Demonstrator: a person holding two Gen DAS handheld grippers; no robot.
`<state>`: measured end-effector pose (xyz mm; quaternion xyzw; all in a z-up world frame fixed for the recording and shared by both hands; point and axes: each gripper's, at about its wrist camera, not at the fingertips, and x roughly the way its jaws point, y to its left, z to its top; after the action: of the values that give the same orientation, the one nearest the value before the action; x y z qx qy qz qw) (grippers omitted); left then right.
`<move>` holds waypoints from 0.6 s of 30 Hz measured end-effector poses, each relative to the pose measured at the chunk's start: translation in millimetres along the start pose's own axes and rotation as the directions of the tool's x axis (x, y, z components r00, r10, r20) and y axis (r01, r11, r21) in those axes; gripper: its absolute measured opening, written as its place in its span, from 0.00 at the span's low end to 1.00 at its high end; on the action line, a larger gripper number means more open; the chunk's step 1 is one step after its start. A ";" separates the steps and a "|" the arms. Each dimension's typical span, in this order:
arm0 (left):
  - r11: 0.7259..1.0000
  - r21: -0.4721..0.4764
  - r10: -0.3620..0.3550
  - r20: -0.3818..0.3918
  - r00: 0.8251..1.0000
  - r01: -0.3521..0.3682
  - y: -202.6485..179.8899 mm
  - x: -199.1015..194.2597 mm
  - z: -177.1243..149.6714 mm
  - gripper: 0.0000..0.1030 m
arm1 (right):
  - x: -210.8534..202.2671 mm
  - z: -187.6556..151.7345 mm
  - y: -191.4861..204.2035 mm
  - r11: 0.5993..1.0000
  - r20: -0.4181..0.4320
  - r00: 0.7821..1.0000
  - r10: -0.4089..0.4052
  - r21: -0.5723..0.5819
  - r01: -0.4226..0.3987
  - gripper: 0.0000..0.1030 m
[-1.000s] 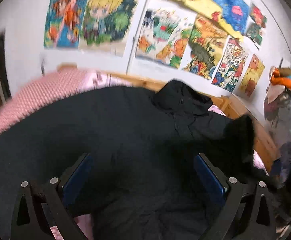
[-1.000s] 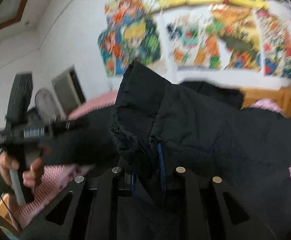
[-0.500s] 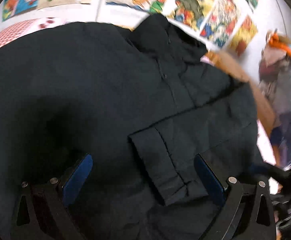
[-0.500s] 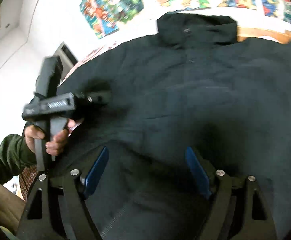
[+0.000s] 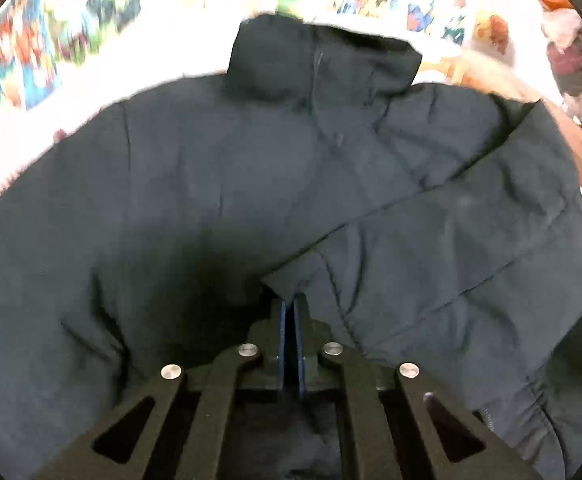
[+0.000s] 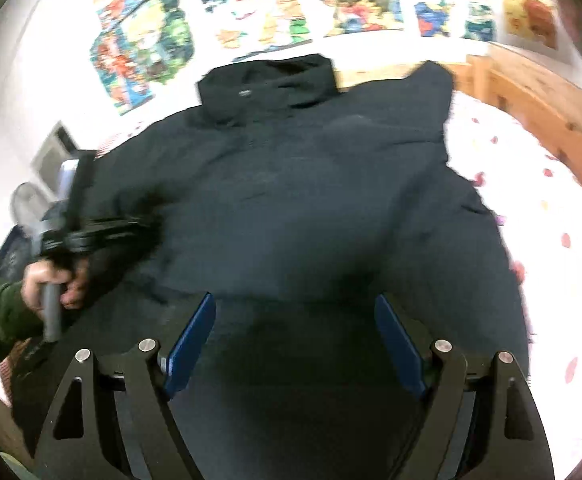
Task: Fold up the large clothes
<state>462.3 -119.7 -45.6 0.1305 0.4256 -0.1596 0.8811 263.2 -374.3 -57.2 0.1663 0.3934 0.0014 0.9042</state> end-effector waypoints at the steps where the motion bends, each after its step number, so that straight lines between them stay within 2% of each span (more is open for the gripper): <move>1: 1.000 0.013 0.020 0.035 0.999 -0.020 -3.4 -9.0 1.8 0.03 | -3.1 1.4 -7.3 1.000 0.016 1.000 -0.021 0.021 0.021 0.75; 2: 0.999 0.010 0.049 0.076 0.996 -0.050 -5.0 -21.0 4.5 0.03 | 0.6 6.8 -10.1 0.999 0.024 0.999 -0.033 0.032 0.032 0.75; 5: 0.996 -0.043 0.085 0.144 0.986 -0.079 9.3 -47.7 13.4 0.03 | 0.9 20.8 -18.0 0.994 0.058 0.994 -0.089 0.063 0.085 0.75; 7: 0.990 -0.064 0.137 0.188 0.973 -0.127 29.6 -67.3 13.2 0.03 | 3.3 37.5 -16.8 0.989 0.100 0.984 -0.150 0.028 0.148 0.75; 9: 0.983 -0.068 0.183 0.198 0.963 -0.173 46.3 -73.4 11.8 0.03 | 12.6 57.4 -10.3 0.982 0.145 0.973 -0.177 -0.036 0.184 0.75; 11: 0.973 -0.081 0.226 0.172 0.959 -0.215 61.5 -70.4 7.5 0.03 | 32.0 78.6 -3.2 0.968 0.177 0.962 -0.206 -0.108 0.227 0.75; 13: 0.970 -0.059 0.241 0.099 0.965 -0.236 68.3 -50.9 5.0 0.03 | 58.4 98.2 1.4 0.958 0.164 0.963 -0.214 -0.157 0.240 0.75; 15: 0.971 -0.038 0.236 0.032 0.971 -0.234 69.1 -25.9 0.7 0.03 | 89.8 114.5 3.4 0.960 0.104 0.976 -0.191 -0.189 0.208 0.75; 16: 0.971 -0.019 0.239 0.005 0.971 -0.239 69.3 -13.1 -2.5 0.03 | 116.1 123.0 2.9 0.966 0.027 0.986 -0.162 -0.201 0.164 0.75; 18: 0.961 0.031 0.276 -0.028 0.961 -0.275 69.7 9.6 -8.0 0.03 | 150.6 125.6 2.7 0.963 -0.059 0.980 -0.190 -0.203 0.175 0.75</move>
<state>489.6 -54.6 -51.5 0.2029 0.4150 -0.0390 0.8861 456.9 -389.3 -83.7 0.0388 0.4399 -0.0364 0.8964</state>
